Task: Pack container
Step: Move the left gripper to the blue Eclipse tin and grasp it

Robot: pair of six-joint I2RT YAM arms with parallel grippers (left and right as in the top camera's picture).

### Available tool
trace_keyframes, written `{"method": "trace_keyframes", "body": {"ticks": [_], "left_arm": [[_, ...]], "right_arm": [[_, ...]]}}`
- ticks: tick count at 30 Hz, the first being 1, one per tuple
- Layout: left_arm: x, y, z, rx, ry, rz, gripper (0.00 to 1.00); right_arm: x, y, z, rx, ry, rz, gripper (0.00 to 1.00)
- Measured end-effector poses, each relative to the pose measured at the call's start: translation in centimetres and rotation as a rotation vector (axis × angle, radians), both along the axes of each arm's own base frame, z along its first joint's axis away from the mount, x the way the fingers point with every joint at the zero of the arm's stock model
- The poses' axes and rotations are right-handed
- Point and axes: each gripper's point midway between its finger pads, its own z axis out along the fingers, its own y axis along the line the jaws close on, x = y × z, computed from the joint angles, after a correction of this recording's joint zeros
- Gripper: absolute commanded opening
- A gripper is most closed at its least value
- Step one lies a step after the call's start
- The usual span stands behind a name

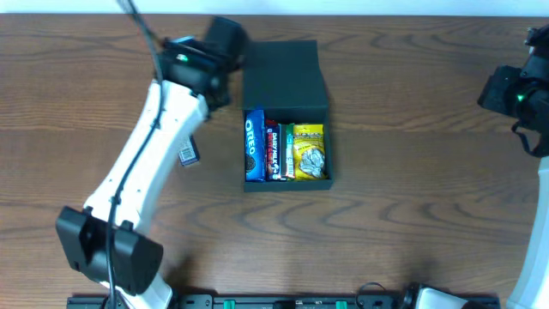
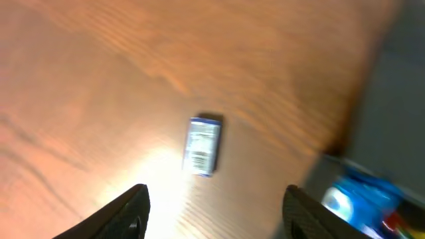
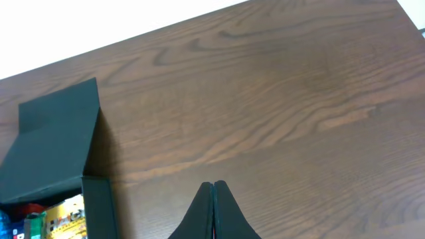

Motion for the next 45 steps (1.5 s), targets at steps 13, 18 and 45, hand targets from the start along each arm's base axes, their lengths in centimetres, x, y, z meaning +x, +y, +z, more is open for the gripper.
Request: {"method": "trace_keyframes", "body": {"ticks": [13, 18, 45], "left_arm": [[-1.6, 2.4, -12.0, -0.117, 0.137, 0.071, 0.84], [-1.7, 1.9, -13.5, -0.135, 0.155, -0.009, 0.86], [-2.6, 3.7, -17.1, -0.169, 0.208, -0.090, 0.74]], "right_arm": [[0.0, 0.0, 0.0, 0.000, -0.001, 0.000, 0.02], [0.0, 0.0, 0.0, 0.000, 0.001, 0.000, 0.02], [-0.1, 0.0, -0.1, 0.002, 0.007, 0.000, 0.02]]}}
